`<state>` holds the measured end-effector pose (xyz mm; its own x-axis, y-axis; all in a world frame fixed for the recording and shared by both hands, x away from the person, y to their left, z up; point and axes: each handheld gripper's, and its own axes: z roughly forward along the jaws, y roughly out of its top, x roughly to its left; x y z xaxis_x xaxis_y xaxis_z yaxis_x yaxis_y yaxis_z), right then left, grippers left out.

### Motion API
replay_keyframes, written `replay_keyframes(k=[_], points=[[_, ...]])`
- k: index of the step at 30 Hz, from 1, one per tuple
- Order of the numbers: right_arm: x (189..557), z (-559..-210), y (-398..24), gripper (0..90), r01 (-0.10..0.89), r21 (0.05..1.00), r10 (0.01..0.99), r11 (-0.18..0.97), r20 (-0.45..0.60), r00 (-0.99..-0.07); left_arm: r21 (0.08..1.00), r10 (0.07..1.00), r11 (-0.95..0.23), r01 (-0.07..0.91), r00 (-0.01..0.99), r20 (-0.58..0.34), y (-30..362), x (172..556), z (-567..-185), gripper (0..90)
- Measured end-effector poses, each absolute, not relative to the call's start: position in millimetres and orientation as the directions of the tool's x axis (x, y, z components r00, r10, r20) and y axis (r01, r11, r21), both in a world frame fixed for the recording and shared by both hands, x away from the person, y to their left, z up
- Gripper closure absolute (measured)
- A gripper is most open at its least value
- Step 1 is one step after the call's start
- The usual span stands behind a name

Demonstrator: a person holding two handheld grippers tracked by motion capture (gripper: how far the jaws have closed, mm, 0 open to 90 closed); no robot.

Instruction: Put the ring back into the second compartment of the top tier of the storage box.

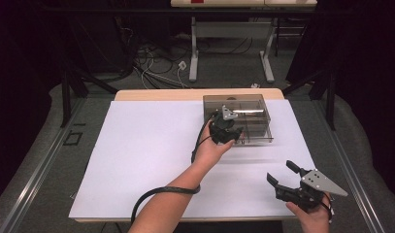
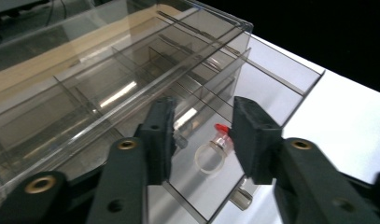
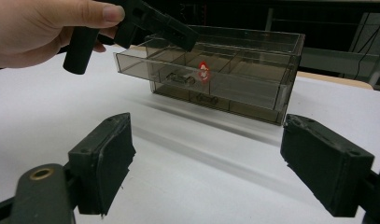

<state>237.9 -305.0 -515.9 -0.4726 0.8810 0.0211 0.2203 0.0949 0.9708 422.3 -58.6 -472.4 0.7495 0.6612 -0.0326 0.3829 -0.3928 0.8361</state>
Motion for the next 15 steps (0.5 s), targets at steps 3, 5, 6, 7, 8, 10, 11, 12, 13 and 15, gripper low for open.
replay_keyframes(k=[3,5,6,7,8,10,11,12,13,15], points=[[238.2,-515.8,-305.0,16.4,0.222,0.971,0.879,0.092,0.025,-0.476,0.844,0.665,-0.377,0.382,0.745,-0.039,-56.4,423.1,-471.3,48.5],[238.4,-515.9,-305.2,16.4,0.222,0.971,0.878,0.090,0.028,-0.477,0.843,0.671,-0.376,0.384,0.741,-0.039,-55.3,423.3,-470.6,46.4],[238.4,-515.9,-305.4,16.4,0.222,0.971,0.878,0.091,0.027,-0.477,0.844,0.673,-0.377,0.381,0.739,-0.033,-54.7,423.7,-470.4,45.5],[238.5,-516.1,-305.2,16.4,0.217,0.972,0.880,0.086,0.028,-0.474,0.844,0.675,-0.376,0.382,0.737,-0.032,-54.1,423.9,-470.1,44.7],[238.4,-516.0,-305.3,16.4,0.220,0.971,0.880,0.088,0.027,-0.474,0.844,0.675,-0.373,0.386,0.736,-0.039,-53.3,423.8,-469.6,44.0],[238.5,-516.0,-305.3,16.4,0.220,0.972,0.879,0.088,0.028,-0.476,0.850,0.676,-0.359,0.386,0.736,-0.048,-51.5,423.9,-468.7,42.9],[238.5,-516.0,-305.2,16.4,0.220,0.972,0.879,0.088,0.028,-0.476,0.848,0.675,-0.360,0.389,0.736,-0.051,-50.5,423.8,-467.8,41.8],[238.5,-515.9,-305.2,16.4,0.221,0.971,0.879,0.090,0.027,-0.477,0.850,0.676,-0.356,0.389,0.735,-0.053,-50.0,423.4,-467.4,41.1],[238.5,-515.9,-305.1,16.4,0.221,0.971,0.879,0.090,0.026,-0.477,0.851,0.674,-0.355,0.386,0.736,-0.053,-49.2,423.3,-466.9,40.5],[238.7,-515.8,-305.3,16.4,0.218,0.971,0.878,0.093,0.023,-0.478,0.857,0.678,-0.343,0.385,0.733,-0.058,-48.0,422.1,-466.0,38.2]])
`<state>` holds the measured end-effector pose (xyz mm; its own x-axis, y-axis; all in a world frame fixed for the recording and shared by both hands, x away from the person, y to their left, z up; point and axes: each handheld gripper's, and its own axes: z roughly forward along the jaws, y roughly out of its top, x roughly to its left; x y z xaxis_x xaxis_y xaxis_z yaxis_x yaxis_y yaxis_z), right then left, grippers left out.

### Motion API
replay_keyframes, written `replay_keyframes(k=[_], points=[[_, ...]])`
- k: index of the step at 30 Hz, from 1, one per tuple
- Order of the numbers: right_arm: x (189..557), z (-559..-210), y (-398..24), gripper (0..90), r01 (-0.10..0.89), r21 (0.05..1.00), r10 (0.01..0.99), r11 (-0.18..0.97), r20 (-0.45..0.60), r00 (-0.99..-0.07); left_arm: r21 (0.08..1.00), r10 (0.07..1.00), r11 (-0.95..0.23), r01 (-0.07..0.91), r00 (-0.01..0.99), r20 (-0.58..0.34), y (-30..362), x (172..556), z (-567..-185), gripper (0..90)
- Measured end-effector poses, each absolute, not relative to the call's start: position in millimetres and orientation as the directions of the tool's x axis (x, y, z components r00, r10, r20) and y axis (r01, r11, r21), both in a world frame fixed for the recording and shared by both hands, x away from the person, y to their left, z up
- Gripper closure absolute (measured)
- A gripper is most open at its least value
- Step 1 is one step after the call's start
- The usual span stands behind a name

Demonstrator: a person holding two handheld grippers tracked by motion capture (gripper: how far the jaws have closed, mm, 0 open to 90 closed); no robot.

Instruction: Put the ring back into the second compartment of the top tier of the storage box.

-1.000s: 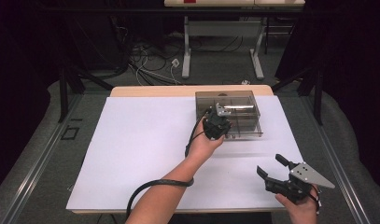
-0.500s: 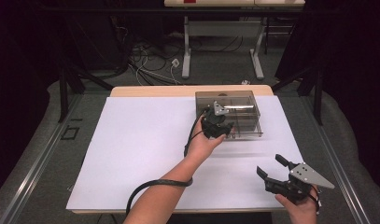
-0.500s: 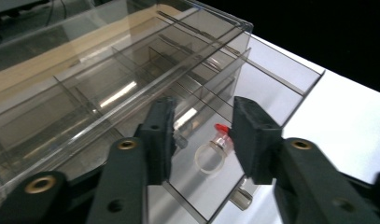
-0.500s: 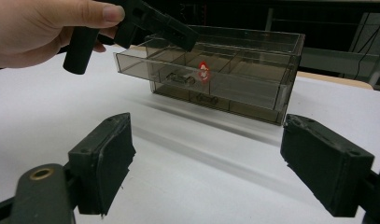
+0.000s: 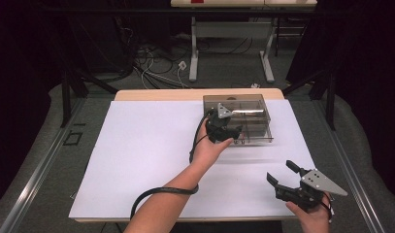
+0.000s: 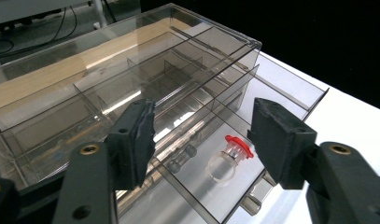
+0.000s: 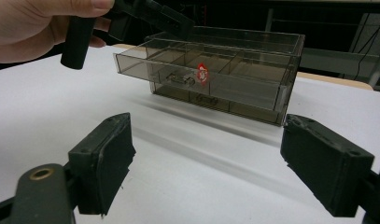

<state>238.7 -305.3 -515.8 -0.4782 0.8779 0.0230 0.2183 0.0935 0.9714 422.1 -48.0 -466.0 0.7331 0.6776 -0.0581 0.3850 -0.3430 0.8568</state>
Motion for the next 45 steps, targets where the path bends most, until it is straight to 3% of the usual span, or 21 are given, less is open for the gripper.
replay_keyframes(k=[8,20,28,32,39,45], points=[[240,-516,-304,16.4,0.214,0.973,0.877,0.091,0.023,-0.479,0.875,0.674,-0.331,0.352,0.737,-0.042,-39,415,-460,30.7],[240,-516,-302,16.4,0.219,0.971,0.875,0.100,0.020,-0.484,0.868,0.646,-0.293,0.401,0.752,-0.129,-16,405,-454,29.6],[241,-516,-302,16.4,0.217,0.971,0.876,0.102,0.016,-0.481,0.846,0.658,-0.261,0.465,0.727,-0.197,9,397,-453,17.6],[241,-517,-301,16.3,0.218,0.970,0.873,0.104,0.015,-0.487,0.851,0.659,-0.236,0.470,0.721,-0.215,19,391,-453,14.0],[242,-517,-301,16.2,0.217,0.970,0.872,0.105,0.015,-0.489,0.863,0.648,-0.211,0.459,0.727,-0.228,39,378,-452,0.2],[242,-517,-300,16.2,0.215,0.971,0.872,0.107,0.012,-0.489,0.870,0.638,-0.212,0.445,0.738,-0.222,60,366,-454,0.2]])
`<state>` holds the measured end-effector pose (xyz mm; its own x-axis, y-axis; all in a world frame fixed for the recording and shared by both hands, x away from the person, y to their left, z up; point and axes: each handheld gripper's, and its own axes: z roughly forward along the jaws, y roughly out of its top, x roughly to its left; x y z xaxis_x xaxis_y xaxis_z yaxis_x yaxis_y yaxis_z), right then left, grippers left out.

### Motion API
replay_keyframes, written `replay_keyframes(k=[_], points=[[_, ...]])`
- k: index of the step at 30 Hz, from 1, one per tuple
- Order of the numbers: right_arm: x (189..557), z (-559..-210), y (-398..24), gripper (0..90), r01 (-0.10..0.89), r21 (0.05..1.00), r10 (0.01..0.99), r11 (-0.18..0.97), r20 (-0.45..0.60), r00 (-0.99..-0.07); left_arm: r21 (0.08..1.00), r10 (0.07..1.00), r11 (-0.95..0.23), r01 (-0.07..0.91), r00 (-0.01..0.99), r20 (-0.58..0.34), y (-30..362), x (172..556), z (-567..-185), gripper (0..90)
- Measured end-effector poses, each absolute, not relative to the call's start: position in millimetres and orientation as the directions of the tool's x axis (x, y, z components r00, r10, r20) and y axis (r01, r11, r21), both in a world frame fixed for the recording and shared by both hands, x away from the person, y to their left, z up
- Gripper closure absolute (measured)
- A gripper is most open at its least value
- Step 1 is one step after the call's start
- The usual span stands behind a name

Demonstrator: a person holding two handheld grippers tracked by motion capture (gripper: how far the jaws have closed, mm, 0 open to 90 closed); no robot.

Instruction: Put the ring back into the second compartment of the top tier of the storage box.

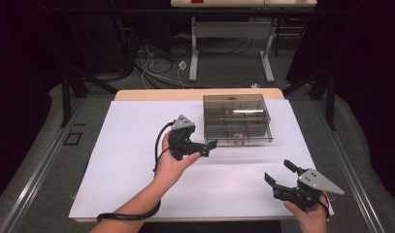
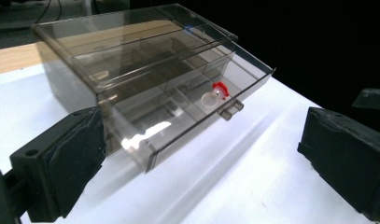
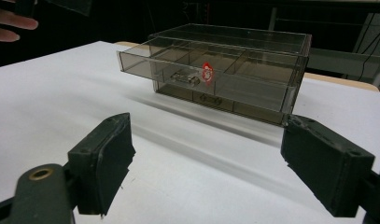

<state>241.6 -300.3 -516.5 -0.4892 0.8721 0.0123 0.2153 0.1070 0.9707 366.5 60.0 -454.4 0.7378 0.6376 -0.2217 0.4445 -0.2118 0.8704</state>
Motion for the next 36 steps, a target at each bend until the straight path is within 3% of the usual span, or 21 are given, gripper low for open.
replay_keyframes(k=[18,36], points=[[242,-517,-299,15.8,0.216,0.970,0.872,0.110,0.009,-0.489,0.906,0.661,-0.147,0.397,0.721,-0.209,130,332,-457,0.2],[243,-518,-297,15.6,0.226,0.968,0.867,0.112,0.016,-0.498,0.915,0.727,-0.063,0.398,0.647,-0.231,183,295,-487,0.3]])
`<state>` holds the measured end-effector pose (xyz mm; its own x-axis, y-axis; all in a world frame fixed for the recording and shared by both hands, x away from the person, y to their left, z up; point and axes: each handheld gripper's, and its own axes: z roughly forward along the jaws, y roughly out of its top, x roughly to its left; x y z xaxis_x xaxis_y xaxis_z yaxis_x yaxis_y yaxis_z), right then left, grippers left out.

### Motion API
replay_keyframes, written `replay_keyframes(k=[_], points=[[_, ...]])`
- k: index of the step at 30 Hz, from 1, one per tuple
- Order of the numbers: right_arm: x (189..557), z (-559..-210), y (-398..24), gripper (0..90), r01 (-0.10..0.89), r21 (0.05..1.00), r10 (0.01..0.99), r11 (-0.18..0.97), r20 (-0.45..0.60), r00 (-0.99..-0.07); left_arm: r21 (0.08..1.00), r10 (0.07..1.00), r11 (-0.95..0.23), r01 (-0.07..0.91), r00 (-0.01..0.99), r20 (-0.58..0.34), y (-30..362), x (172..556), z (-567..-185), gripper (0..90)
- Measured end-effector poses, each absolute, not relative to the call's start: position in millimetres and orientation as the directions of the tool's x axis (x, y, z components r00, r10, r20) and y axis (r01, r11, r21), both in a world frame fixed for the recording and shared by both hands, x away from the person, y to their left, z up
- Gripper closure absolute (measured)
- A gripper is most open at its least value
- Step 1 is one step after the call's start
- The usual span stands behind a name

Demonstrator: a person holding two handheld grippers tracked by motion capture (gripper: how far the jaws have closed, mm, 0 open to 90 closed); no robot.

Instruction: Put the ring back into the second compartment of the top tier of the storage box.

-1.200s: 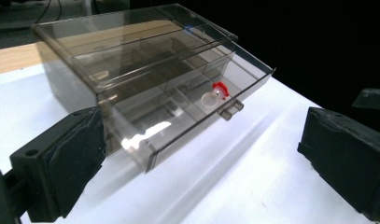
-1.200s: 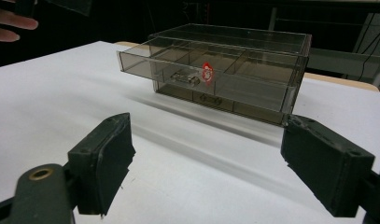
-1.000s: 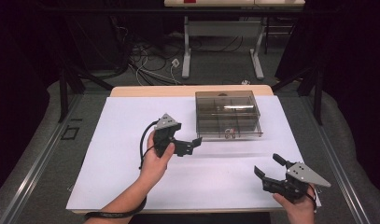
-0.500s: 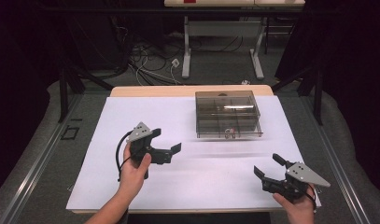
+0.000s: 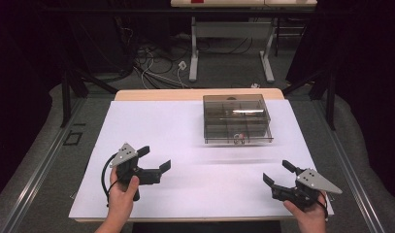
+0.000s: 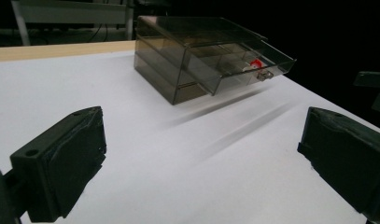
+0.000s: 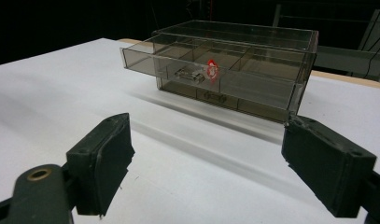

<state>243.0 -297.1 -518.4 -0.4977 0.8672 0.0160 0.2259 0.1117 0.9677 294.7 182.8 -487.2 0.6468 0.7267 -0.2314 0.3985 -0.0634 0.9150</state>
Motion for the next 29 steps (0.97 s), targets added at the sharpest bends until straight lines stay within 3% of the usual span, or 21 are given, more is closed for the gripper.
replay_keyframes(k=[29], points=[[247,-523,-302,15.2,0.265,0.956,0.869,0.127,0.022,-0.494,0.911,0.739,-0.076,0.406,0.636,-0.222,198,291,-517,0.5]])
